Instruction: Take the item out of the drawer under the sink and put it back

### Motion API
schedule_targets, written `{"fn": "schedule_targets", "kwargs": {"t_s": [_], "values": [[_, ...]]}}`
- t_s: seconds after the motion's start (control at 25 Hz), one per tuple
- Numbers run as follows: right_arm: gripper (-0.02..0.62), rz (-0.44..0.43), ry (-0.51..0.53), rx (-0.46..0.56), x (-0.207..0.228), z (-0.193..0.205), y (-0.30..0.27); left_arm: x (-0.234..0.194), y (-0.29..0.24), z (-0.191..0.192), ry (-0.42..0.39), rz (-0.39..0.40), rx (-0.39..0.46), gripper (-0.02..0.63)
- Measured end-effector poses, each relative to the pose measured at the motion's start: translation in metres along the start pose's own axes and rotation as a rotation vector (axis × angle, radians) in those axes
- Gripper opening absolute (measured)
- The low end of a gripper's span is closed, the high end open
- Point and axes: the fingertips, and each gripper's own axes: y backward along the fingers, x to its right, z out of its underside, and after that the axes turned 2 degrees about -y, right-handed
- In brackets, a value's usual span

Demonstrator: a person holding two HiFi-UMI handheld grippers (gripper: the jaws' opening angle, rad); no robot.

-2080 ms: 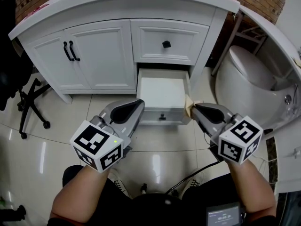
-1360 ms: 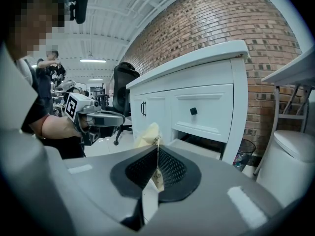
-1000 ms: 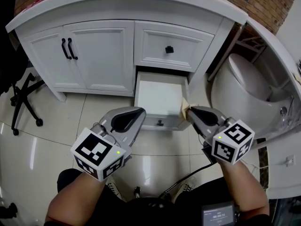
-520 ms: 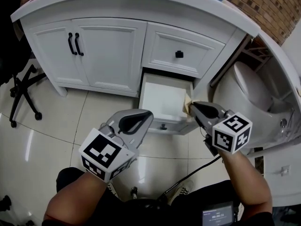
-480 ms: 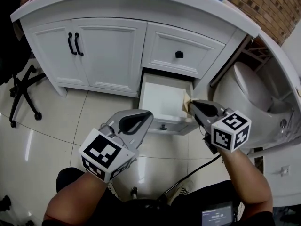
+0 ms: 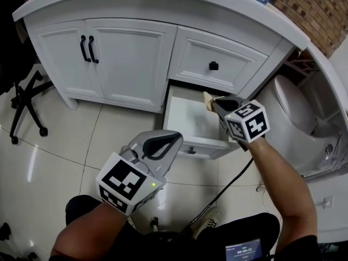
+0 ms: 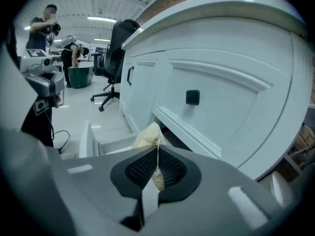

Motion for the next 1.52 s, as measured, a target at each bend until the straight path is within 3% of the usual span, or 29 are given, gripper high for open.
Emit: {"fn": "schedule_targets", "kwargs": {"t_s": [0.2,0.48,0.92,1.32,1.52], "values": [[0.012,-0.012,0.015,-0.129,0.011,0.027,-0.042,0.000,0.001,0.001,0.010,0.001,0.003,0.005],[0.012,-0.086,0.039,-0.187,0.006,0.035,-0.076,-0.004,0.002,0.000,0.021,-0.001,0.009,0.005],[0.012,-0.180,0.175,-0.359,-0.025,0.063,-0.118,0.000,0.000,-0.001,0.022,0.013,0.008,0.005],[0.014,-0.162,0.171,-0.380,-0.020,0.068,-0.122,-0.001,0.001,0.000,0.023,0.012,0.007,0.005],[0.048,-0.192,0.169,-0.334,-0.029,0.059,-0.121,0.001,0.001,0.000,0.019,0.016,0.006,0.005]]}}
